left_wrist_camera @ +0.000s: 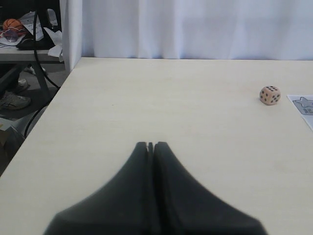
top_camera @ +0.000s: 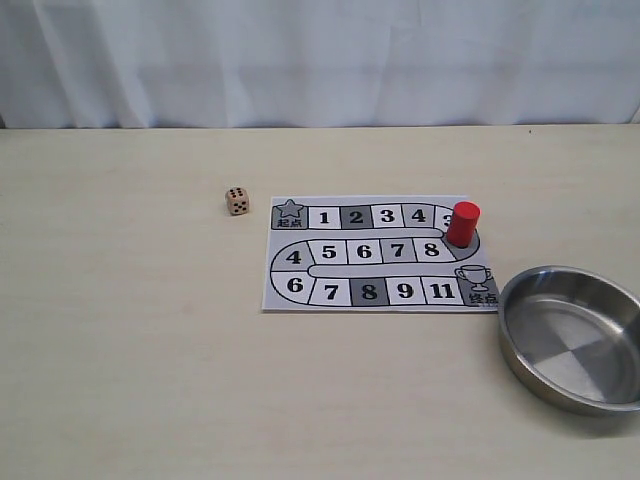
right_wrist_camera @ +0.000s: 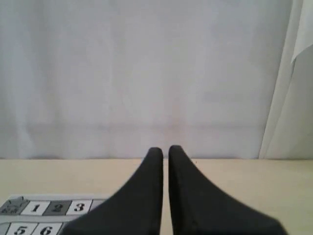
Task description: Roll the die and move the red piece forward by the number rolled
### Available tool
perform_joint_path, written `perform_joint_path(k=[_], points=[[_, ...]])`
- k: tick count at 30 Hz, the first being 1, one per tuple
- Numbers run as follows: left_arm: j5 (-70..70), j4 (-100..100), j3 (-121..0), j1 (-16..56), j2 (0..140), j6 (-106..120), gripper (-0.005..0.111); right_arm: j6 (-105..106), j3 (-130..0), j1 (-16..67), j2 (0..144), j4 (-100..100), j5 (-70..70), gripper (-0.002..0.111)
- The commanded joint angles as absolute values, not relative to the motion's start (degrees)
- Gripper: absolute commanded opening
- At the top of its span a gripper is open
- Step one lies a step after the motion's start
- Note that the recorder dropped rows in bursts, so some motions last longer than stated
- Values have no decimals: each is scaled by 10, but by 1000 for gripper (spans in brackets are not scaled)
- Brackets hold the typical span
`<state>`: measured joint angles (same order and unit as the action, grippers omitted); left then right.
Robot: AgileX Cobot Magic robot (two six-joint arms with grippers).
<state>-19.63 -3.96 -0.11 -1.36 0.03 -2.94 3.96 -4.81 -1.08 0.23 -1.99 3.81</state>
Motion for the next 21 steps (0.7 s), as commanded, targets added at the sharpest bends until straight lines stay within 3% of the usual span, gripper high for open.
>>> perform_joint_path(k=[1,21], points=[[-189,-38,0,-14,0,-33,0,58,0,-12,0,-21,29,4],[-189,-38,0,-14,0,-33,0,51,0,-12,0,-21,110,4]])
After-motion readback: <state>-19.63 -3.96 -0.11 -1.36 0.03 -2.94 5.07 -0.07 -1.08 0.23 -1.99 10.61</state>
